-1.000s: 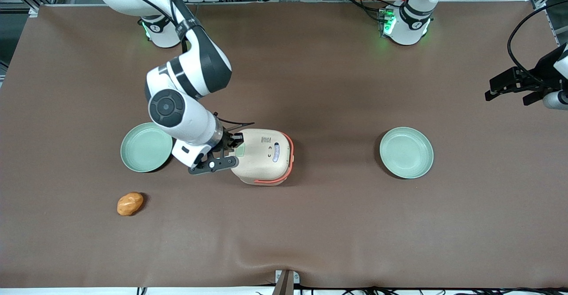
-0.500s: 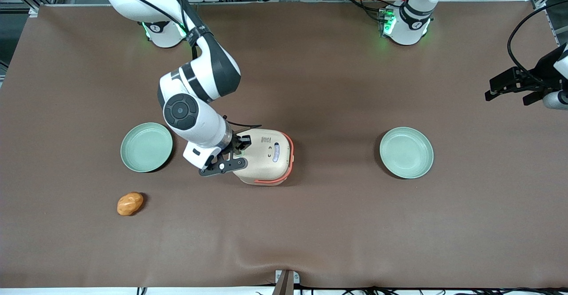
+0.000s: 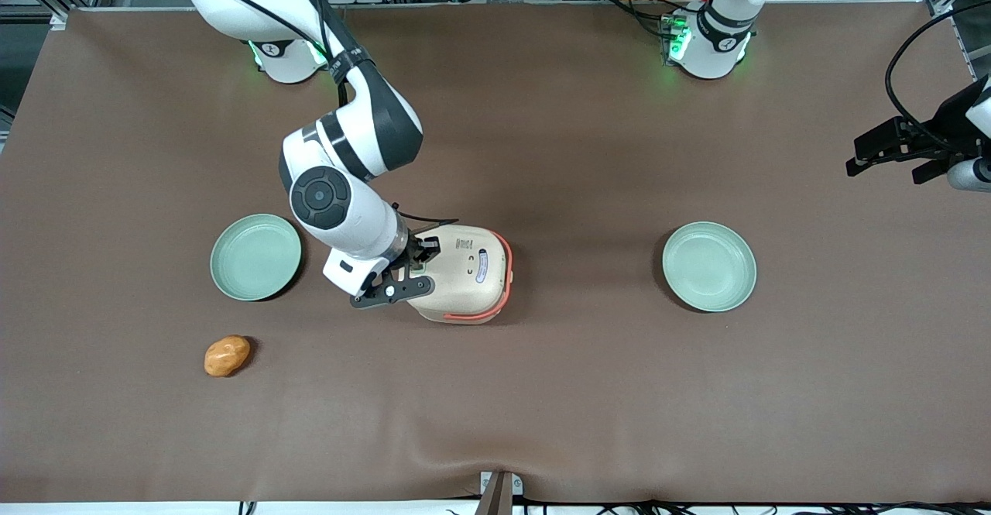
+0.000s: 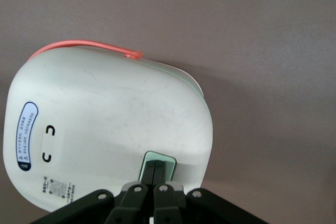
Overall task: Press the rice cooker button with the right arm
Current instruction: 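Press the green button down with the closed right gripper fingertips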
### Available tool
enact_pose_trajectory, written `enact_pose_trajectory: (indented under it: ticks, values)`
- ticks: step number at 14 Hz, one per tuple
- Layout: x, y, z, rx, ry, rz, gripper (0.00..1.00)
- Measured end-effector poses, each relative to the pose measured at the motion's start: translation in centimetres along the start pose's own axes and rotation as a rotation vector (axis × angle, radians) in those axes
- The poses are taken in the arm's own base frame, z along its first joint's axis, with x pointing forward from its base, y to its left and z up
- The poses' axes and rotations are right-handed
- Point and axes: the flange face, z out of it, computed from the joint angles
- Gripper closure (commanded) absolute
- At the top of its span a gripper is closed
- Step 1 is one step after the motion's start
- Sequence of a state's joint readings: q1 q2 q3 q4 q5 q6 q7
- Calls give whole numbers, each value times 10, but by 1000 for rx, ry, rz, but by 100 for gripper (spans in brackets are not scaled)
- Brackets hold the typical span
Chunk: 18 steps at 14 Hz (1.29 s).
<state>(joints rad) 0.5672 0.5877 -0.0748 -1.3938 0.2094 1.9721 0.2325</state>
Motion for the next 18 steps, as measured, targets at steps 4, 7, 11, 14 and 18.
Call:
enact_pose_trajectory:
  ticks: [4,7,11,14,18]
  values:
    - [0,-2,4,-1,-1,-2,100]
    - [0,-2,4,-1,-1,-3,100]
    - [1,-1,2,-2,2,-2,99]
    - [4,-3,-12,6,28,-4,71]
    - [7,-8,-38,21,76,-10,44]
